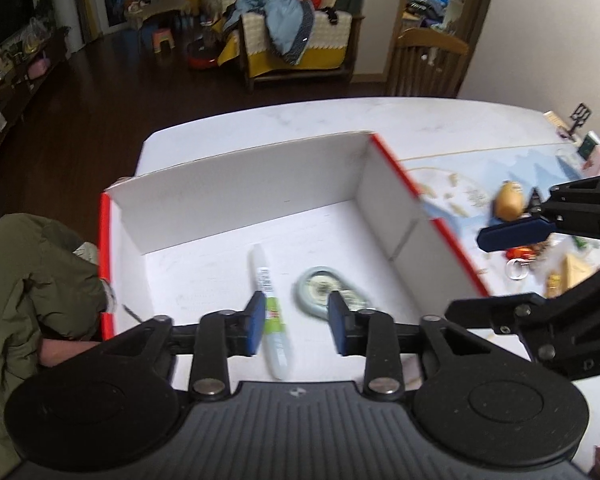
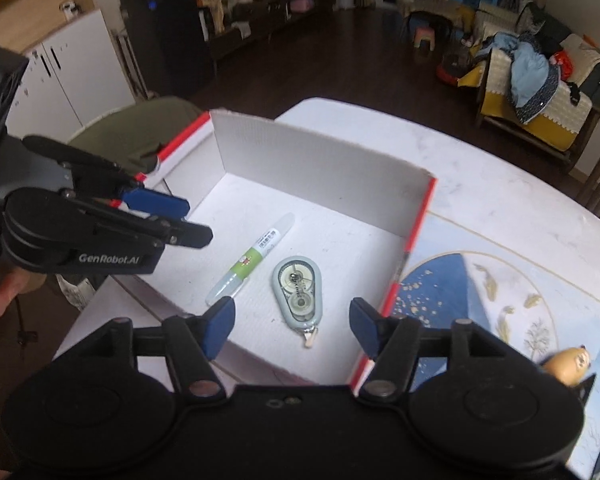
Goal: Organize objects
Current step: 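Withdraw both grippers from the box toward the bagged bread and white plush toy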
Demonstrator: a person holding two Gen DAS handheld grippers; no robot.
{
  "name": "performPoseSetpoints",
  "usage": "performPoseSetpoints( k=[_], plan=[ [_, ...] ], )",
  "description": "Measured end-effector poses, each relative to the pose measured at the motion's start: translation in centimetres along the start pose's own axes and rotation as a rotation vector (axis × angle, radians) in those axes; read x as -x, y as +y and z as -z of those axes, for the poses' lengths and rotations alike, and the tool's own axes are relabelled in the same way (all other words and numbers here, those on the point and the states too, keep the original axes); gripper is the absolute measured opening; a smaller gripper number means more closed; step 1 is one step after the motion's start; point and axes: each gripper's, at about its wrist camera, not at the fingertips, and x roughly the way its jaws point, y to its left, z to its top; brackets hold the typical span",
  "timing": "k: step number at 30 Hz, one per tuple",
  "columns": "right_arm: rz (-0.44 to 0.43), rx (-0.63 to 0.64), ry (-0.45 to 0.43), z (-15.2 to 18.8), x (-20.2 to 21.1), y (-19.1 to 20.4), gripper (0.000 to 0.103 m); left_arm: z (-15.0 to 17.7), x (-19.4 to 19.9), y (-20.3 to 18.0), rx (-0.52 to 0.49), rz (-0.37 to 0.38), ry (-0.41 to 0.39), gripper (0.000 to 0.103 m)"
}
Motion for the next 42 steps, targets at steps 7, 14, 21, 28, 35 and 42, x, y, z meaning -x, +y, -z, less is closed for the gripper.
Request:
performPoseSetpoints(
  k=[7,14,21,28,35,42],
  plan=[
    [0.014,-0.021,-0.091,3.3,4.5,-1.1,0.063,0.9,2.6,-4.4,-0.030,0.023,-0.059,0.058],
    [0.066,-0.044,-0.133,8.3,7.9,-3.6,0.077,2.3,3.4,-9.3,-0.048,0.038,-0.095,0.076],
    [0.110,-0.081,-0.154,13.1,10.3,-6.8,0.092,3.4,2.0,-14.4,-0.036,0.085,-0.073,0.084],
    [0.194,-0.098,-0.142,17.7,11.6,-10.1,0.097,4.6,0.0,-19.3,-0.062,0.122,-0.032,0.088],
    [0.277,-0.131,-0.096,22.0,12.0,-13.6,0.097,5.1,-2.6,-23.4,-0.085,0.161,0.001,0.092],
    [0.325,-0.222,-0.068,25.2,12.4,-17.8,0.097,5.0,-5.6,-26.3,-0.050,0.222,0.029,0.103]
  ],
)
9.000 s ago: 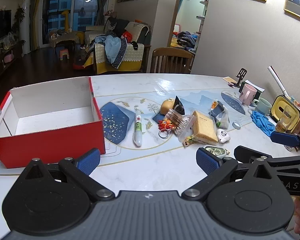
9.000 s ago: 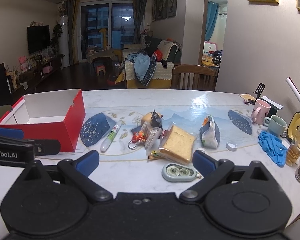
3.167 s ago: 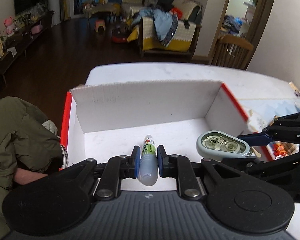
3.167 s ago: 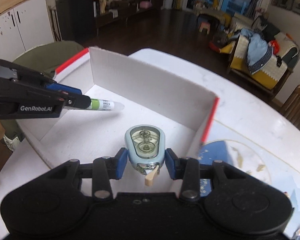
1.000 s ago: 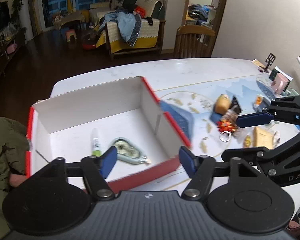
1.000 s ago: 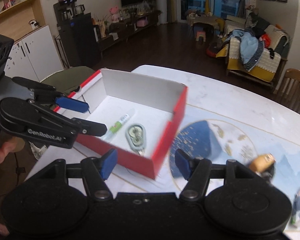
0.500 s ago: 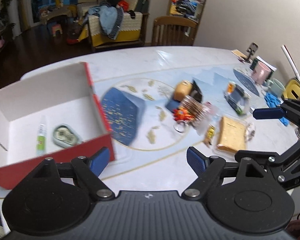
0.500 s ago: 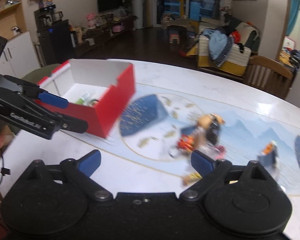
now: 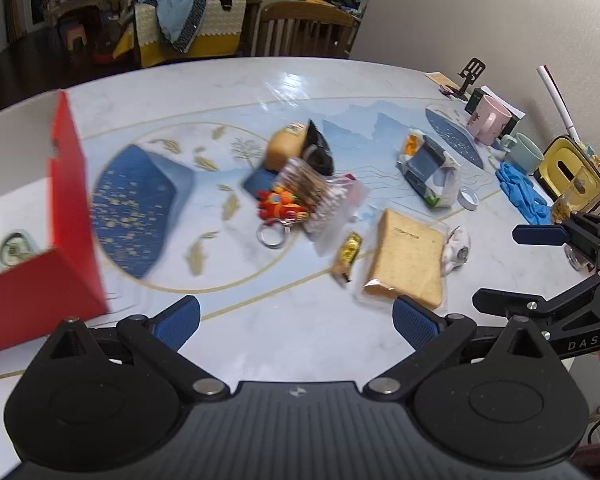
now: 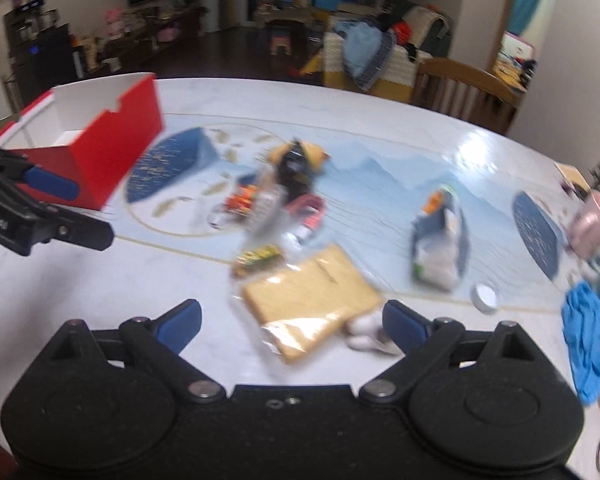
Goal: Organize objects
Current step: 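Withdraw both grippers from the box toward the bagged bread and white plush toy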
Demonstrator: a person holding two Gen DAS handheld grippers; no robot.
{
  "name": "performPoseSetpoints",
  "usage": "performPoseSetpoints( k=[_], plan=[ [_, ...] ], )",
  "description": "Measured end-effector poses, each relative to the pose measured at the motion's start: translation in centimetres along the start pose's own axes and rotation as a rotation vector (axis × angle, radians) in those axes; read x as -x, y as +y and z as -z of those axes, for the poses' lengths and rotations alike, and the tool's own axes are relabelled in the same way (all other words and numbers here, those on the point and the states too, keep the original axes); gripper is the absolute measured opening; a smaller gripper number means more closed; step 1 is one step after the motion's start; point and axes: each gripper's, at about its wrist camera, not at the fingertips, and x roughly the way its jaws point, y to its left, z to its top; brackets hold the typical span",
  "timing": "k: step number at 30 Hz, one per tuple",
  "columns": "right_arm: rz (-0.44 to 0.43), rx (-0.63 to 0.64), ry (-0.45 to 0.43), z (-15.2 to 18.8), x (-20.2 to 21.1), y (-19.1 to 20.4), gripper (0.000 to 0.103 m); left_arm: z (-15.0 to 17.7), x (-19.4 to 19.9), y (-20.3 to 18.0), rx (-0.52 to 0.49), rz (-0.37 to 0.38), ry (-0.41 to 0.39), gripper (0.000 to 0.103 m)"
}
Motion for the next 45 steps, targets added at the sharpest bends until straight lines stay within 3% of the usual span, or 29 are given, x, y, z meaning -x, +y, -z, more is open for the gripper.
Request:
performPoseSetpoints(
  k=[4,11,19,26,41,45],
  plan=[
    [0.029,-0.016,0.017,0.7,-0.9,-2.2,0.097,0.0,-1.9,-1.7,-0.029,0.025,0.011,0.103],
    [0.060,-0.017,0.076,1.6,-3.3,-5.0,0.094,0.1,-5.6,-6.4,-0.202,0.044,0.062,0.103],
    [0.071,0.012,0.122,2.3,-5.6,-6.9,0.094,-0.2,-9.4,-9.4,-0.275,0.075,0.094,0.103],
    [0.014,0.035,0.150,2.4,-6.4,-7.7,0.089,-0.5,-11.4,-10.2,-0.280,0.120,0.118,0.103],
    [-0.057,0.055,0.165,1.9,-9.0,-8.5,0.078,-1.8,-14.7,-10.5,-0.292,0.085,0.147,0.102],
    [-0.075,0.032,0.153,1.7,-9.1,-8.8,0.067,-2.0,-14.9,-10.8,-0.306,0.083,0.137,0.094]
  ],
)
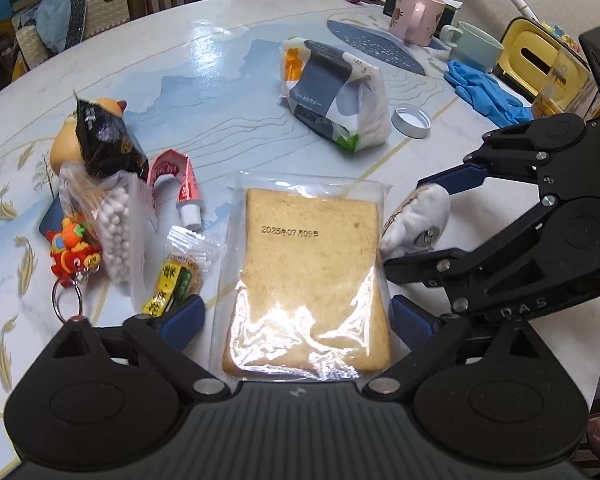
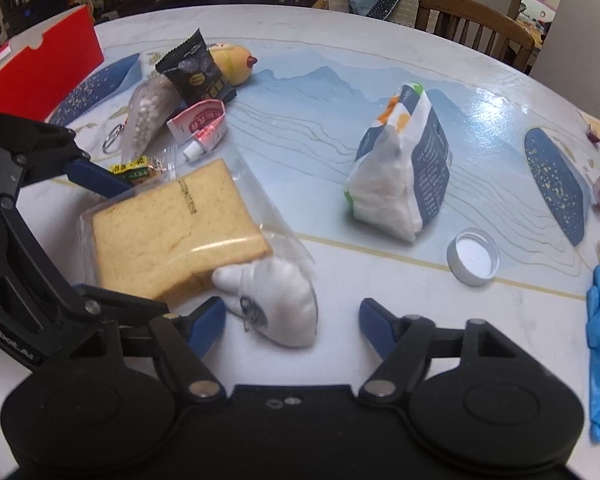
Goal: Organize objects
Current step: 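Withdraw both grippers from the box toward the bagged bread and white plush toy, then grasp the bagged bread with the left gripper while the right gripper grasps the white plush toy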
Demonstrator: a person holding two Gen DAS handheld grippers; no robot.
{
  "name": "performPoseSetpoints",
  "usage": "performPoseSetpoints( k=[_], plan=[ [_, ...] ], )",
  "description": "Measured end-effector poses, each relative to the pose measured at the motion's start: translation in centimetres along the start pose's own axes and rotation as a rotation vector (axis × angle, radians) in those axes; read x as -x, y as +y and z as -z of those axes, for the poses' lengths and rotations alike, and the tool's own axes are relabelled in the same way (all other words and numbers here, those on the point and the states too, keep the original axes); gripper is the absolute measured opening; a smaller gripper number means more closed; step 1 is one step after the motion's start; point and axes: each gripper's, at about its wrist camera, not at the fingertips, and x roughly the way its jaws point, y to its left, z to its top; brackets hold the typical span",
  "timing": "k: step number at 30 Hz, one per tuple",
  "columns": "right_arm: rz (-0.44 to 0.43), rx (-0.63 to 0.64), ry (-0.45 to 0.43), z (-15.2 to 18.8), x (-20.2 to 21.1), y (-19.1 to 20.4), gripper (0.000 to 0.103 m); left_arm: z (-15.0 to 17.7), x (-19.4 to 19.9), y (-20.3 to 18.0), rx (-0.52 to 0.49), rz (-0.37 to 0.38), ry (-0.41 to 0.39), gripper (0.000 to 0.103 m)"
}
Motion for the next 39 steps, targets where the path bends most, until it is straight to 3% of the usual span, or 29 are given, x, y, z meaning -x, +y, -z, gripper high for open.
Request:
performPoseSetpoints(
  k=[3,11,20,27,39],
  plan=[
    [0.000,0.008,-0.013,0.0,0.2,0.2,0.055,-0.1,0.2,-0.5,-0.024,-0.013,-0.004,0.083],
    [0.017,-0.033,-0.025,0.8,1.1,0.2,0.034,0.2,0.7,-0.7,-0.016,-0.028,-0.004,0.078],
    [0.019,-0.132,-0.067,2.3,4.1,0.4,0.032,1.3,3.2,-1.2,0.026,-0.012,-0.027,0.078],
    [0.017,-0.135,-0.108,2.7,7.6,2.1,0.032,2.8,6.6,-1.4,0.058,-0.022,-0.047,0.078],
    [0.003,-0.075,-0.154,-0.3,11.0,7.5,0.032,5.6,13.9,1.6,0.160,-0.060,-0.148,0.078]
  ],
)
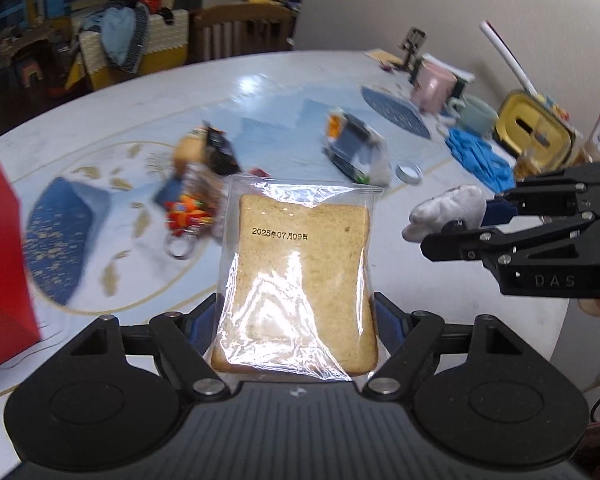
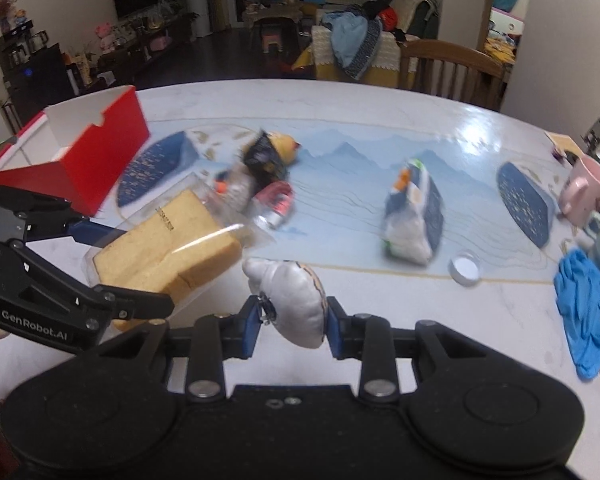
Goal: Organize objects
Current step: 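Grasp the bagged bread with the left gripper while the right gripper grasps the white plush toy, then carry bread and plush toy into the shoebox and open both grippers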
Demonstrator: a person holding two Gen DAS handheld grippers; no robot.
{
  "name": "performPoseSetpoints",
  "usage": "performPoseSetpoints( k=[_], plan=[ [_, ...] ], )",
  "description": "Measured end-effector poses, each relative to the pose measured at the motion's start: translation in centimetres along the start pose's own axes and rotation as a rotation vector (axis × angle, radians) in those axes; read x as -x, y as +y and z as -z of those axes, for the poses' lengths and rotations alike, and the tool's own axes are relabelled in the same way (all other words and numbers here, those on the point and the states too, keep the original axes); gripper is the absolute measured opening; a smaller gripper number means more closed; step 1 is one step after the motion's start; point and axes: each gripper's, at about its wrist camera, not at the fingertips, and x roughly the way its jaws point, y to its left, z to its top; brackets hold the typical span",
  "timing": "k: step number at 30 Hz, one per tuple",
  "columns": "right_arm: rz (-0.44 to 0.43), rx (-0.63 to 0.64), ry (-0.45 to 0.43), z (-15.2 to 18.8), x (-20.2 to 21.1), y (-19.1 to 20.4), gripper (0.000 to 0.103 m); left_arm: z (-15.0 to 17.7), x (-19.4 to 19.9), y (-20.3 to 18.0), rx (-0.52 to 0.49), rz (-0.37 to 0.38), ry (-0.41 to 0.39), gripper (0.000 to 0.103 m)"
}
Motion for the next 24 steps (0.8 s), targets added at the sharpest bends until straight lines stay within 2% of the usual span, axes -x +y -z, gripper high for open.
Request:
performPoseSetpoints(
  k=[5,13,24],
  plan=[
    [-0.017,0.036,-0.010,-1.9,0.1,3.3,0.032,0.3,3.3,3.5,0.084,-0.015,-0.028,0.078],
    [-0.047,0.091,-0.018,-4.8,-0.8,9.1,0.032,1.5,8.2,9.1,0.150,-0.074,-0.061,0.078],
    [-0.106,0.172,-0.035,-9.2,-2.9,17.0,0.032,3.3,12.9,17.4,0.230,-0.145,-0.107,0.078]
  ],
)
